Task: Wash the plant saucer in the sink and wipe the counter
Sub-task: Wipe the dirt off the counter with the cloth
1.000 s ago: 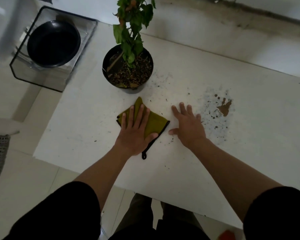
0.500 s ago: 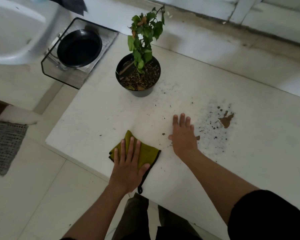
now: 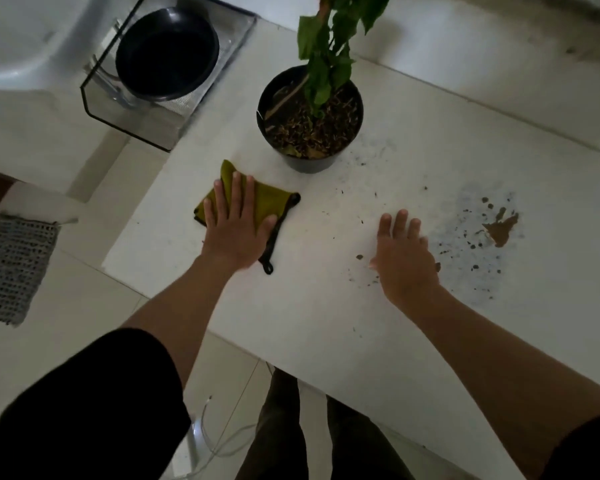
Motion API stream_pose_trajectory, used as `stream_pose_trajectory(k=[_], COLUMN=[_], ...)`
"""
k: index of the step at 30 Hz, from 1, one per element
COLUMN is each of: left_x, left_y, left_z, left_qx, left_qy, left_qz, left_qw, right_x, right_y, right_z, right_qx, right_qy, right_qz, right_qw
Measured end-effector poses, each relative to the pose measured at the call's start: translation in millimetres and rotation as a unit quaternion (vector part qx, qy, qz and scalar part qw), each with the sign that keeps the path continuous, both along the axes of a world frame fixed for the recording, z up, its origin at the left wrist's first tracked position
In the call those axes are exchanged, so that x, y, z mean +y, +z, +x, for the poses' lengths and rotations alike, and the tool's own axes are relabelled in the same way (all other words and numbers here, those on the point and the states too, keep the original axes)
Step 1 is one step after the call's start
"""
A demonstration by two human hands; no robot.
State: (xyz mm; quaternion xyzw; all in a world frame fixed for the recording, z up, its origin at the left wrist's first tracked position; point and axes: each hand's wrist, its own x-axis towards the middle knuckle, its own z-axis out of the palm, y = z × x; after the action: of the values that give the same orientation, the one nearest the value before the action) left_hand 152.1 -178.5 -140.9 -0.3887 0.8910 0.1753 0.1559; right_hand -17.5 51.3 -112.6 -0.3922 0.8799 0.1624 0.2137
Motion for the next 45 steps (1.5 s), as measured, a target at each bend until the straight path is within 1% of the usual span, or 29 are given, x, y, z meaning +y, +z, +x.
stream_pose_trajectory(k=[3,6,10,14,15,16,18,19,20,21,22,23,25,29,33,35,38,43,45], left_x=[7,24,51,67,66,62,48,39,28,15,2,-11,-34,-68,-76,-68,-50,8,33], left_y=[-3,-5,-5,-1,1,1,1,1,0,0,0,-1,-2,-4,-5,-5,-1,-4,-3], left_z=[12,37,89,131,136,139,136,133,130,126,123,119,113,99,92,96,111,147,154], left_qx=[0.031,0.047,0.051,0.036,0.033,0.032,0.03,0.03,0.03,0.029,0.026,0.02,0.006,0.002,0.013,0.022,0.013,0.026,0.033], left_qy=[-0.005,0.016,0.025,0.027,0.023,0.019,0.014,0.017,0.022,0.026,0.029,0.03,0.029,0.025,0.025,0.023,0.021,0.014,0.015], left_qz=[-0.024,-0.03,-0.034,-0.019,-0.015,-0.013,-0.013,-0.01,-0.008,-0.008,-0.008,-0.004,0.003,0.003,-0.007,-0.011,-0.008,-0.024,-0.025], left_qw=[0.999,0.998,0.998,0.999,0.999,0.999,0.999,0.999,0.999,0.999,0.999,0.999,1.0,1.0,1.0,0.999,1.0,0.999,0.999], right_x=[-6,-14,-29,-48,-53,-60,-79,-90,-103,-117,-131,-143,-165,-183,-184,-183,-182,-177,-172], right_y=[5,13,29,52,57,61,63,61,58,53,47,40,25,6,5,6,8,8,9], right_z=[1,1,3,4,7,11,24,34,44,55,67,78,94,105,105,105,106,112,119], right_qx=[0.001,0.008,0.003,0.003,0.009,0.018,0.021,-0.02,-0.087,-0.154,-0.192,-0.2,-0.18,-0.161,-0.155,-0.16,-0.154,-0.142,-0.131], right_qy=[0.001,0.004,0.0,-0.012,-0.014,-0.011,0.036,0.07,0.099,0.122,0.14,0.156,0.17,0.148,0.139,0.135,0.134,0.144,0.148], right_qz=[0.024,0.053,0.079,0.119,0.117,0.095,-0.001,-0.055,-0.093,-0.103,-0.093,-0.077,-0.056,-0.029,-0.025,-0.025,-0.031,-0.033,-0.049], right_qw=[1.0,0.999,0.997,0.993,0.993,0.995,0.999,0.996,0.987,0.975,0.967,0.964,0.967,0.975,0.978,0.978,0.978,0.979,0.979])
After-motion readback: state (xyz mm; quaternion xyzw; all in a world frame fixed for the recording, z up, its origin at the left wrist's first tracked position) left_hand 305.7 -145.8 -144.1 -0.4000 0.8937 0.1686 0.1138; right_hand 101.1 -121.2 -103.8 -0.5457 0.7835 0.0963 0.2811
